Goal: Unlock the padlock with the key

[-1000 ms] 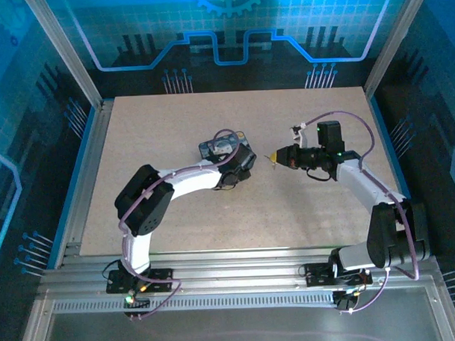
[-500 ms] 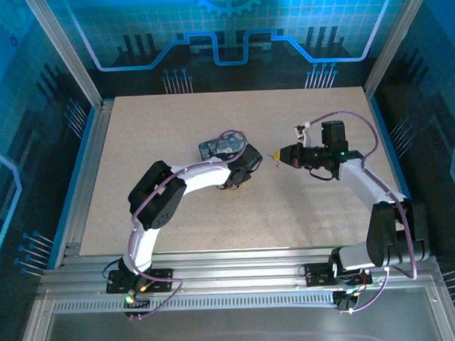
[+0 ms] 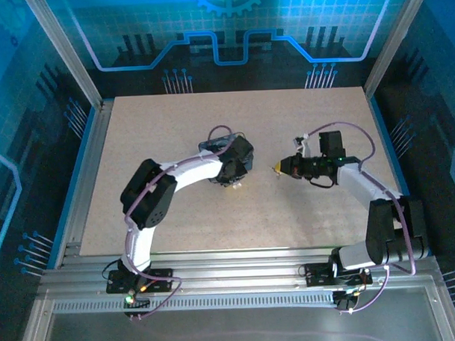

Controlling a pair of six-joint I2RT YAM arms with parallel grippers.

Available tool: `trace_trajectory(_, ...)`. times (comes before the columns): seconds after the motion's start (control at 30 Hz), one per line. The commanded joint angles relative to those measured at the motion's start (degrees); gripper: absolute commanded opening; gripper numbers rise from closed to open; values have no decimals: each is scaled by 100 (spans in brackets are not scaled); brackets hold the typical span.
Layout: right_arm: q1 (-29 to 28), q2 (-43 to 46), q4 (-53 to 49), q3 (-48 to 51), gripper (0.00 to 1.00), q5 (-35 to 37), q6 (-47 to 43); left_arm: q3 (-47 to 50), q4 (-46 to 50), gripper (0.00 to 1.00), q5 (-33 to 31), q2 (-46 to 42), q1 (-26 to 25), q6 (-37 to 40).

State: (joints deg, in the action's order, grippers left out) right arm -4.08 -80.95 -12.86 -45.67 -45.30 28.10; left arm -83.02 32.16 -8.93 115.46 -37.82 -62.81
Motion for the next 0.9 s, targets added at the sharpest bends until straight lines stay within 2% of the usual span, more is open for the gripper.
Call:
trace_trajectory(0.0, -135, 157, 152, 180, 0, 245, 251, -21, 267, 0, 1583, -642, 475, 182)
trace_trajectory(0.1, -541, 214, 185, 167, 0, 515, 323, -93, 356, 0, 2473, -886, 795, 132)
trace_trajectory(0.2, -906, 374, 427, 255, 0, 753, 508, -125, 366, 0, 3079, -1053, 1024, -34)
trace_trajectory(0.4, -1379, 651, 1806, 612, 0, 1052, 1025, 58, -201, 0, 3988, -1295, 1260, -600)
trace_trajectory(0.5, -1582, 589, 2060, 488, 0, 1249, 900, 76, -300, 0, 4185, -1344, 1271, -727)
trace_trajectory(0.7, -1617, 549, 2766, 550, 0, 1459, 1069, 669, -1364, 0, 4330, -1586, 1280, -1735)
trace_trajectory(0.87, -1714, 367, 2745, 351, 0, 1473, 796, 893, -1812, 0, 4262, -1707, 1280, -2260)
